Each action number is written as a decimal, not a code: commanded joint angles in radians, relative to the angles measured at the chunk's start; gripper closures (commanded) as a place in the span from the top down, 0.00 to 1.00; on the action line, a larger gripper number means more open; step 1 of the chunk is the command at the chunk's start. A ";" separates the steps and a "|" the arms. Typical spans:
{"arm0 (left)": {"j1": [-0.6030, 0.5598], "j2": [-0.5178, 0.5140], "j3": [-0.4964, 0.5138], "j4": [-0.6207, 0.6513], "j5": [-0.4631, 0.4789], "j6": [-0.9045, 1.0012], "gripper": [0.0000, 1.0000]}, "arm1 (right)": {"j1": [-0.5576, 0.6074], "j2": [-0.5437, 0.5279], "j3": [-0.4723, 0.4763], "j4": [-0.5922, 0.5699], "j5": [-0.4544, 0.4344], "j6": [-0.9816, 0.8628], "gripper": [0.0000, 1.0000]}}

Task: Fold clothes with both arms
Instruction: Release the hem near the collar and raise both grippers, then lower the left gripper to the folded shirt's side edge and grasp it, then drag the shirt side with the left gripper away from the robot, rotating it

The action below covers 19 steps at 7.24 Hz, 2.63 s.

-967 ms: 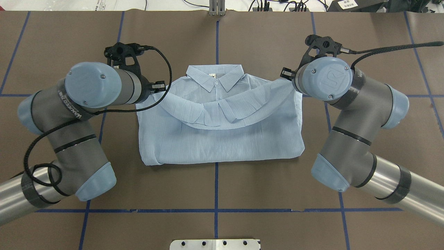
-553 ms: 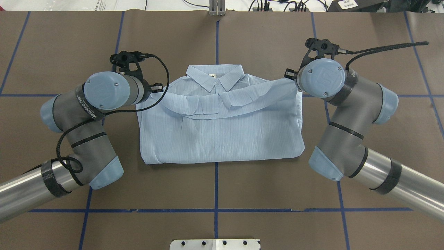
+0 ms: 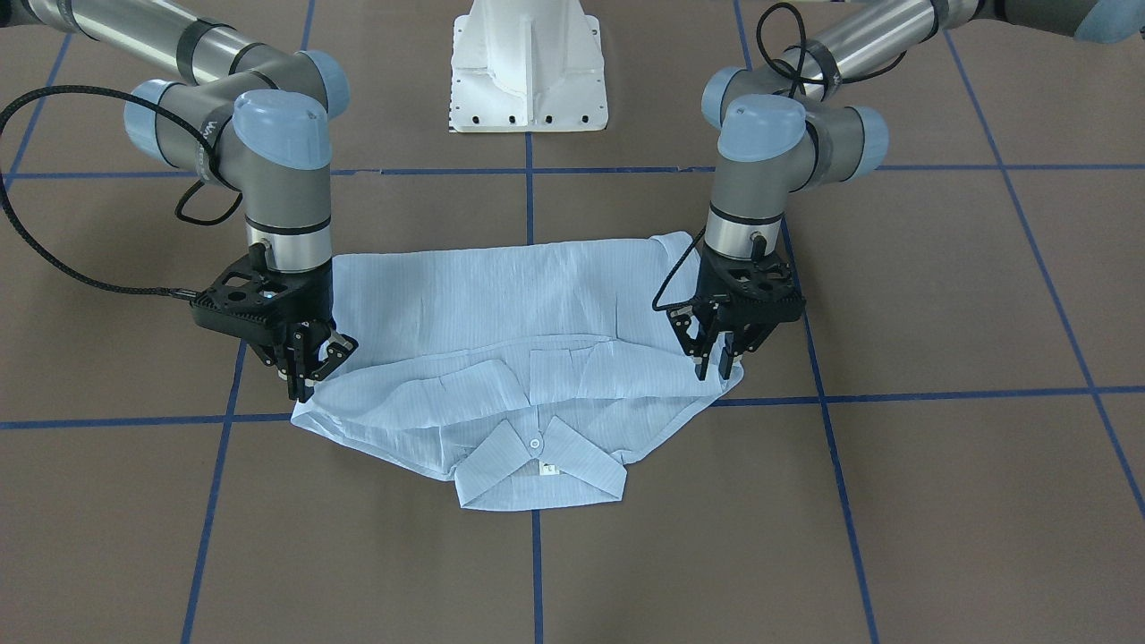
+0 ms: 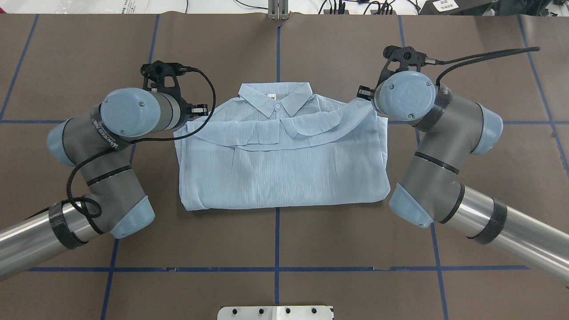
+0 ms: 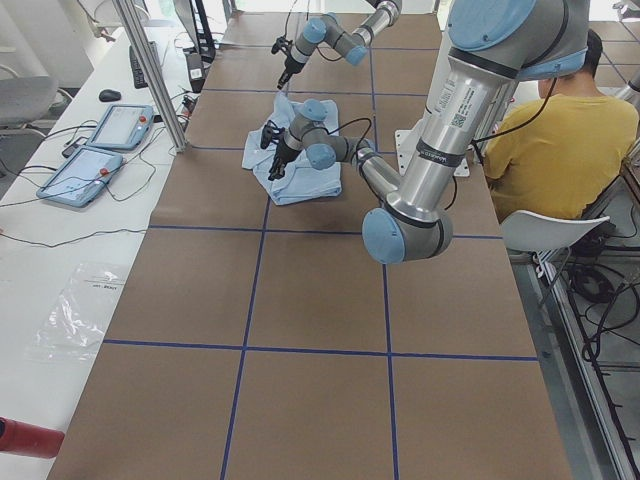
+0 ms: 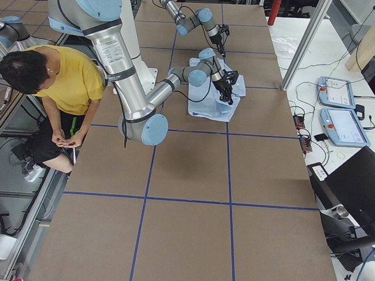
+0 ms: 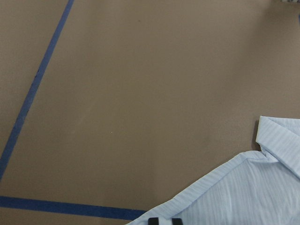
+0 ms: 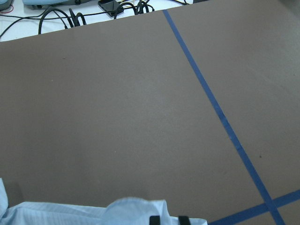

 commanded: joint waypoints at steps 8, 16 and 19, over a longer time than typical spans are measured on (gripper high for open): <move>0.246 0.264 -0.180 -0.149 -0.074 -0.119 0.99 | 0.029 -0.017 0.052 0.005 0.108 -0.121 1.00; 0.043 0.309 -0.159 -0.142 -0.049 0.127 0.00 | 0.014 -0.015 0.055 0.005 0.098 -0.111 1.00; -0.213 0.105 0.163 -0.152 -0.051 0.350 0.00 | -0.009 0.002 0.056 0.005 0.098 -0.087 1.00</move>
